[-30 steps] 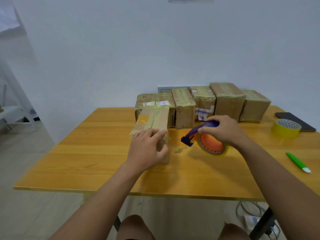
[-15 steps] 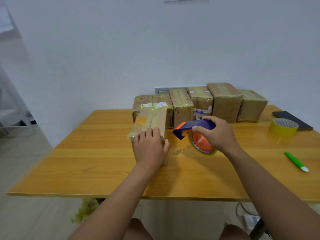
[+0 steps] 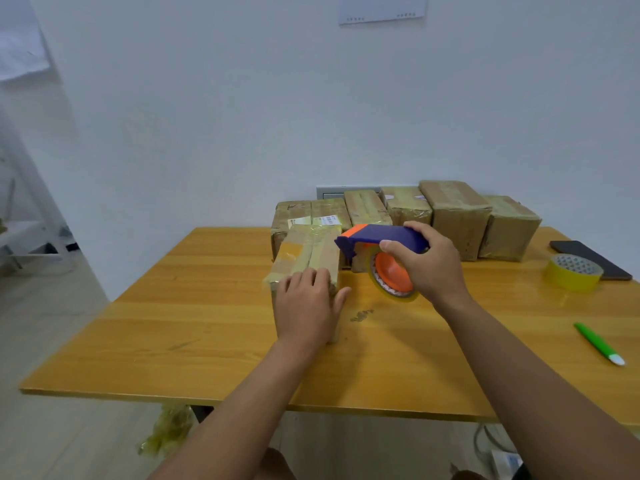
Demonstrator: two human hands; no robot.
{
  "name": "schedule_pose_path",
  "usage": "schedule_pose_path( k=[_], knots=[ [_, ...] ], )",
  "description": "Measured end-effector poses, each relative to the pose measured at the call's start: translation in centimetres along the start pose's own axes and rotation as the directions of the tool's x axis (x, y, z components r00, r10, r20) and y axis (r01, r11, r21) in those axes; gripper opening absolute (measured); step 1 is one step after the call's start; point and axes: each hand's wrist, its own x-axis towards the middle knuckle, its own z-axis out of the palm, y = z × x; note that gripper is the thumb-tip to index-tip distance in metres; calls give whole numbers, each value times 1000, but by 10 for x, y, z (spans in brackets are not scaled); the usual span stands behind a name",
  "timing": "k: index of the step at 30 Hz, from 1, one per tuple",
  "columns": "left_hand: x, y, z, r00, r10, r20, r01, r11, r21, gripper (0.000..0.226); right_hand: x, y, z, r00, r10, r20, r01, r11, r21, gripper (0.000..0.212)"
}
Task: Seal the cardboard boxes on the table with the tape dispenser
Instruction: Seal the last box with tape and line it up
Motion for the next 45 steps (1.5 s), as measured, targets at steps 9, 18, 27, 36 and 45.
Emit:
schedule_pose_path(
  k=[9, 18, 27, 36, 45],
  knots=[
    [-18, -17, 6, 988, 155, 28, -154, 988, -23, 57, 22, -44, 25, 999, -13, 53, 8, 994, 106, 51],
    [-13, -23, -8, 984, 145, 103, -120, 970, -212, 57, 18, -46, 24, 1000, 7, 15, -9, 990, 142, 48],
    [1, -33, 10, 992, 98, -76, -117, 941, -317, 33, 18, -40, 19, 1000, 8, 9, -10, 986, 166, 52],
    [-6, -28, 22, 993, 87, -81, -104, 965, -240, 35, 10, -32, 14, 1000, 13, 6, -14, 981, 195, 52],
    [-5, -18, 22, 997, 10, -75, -23, 985, -173, 38, 7, -31, 13, 1000, 9, 6, -10, 983, 186, 52]
  ],
)
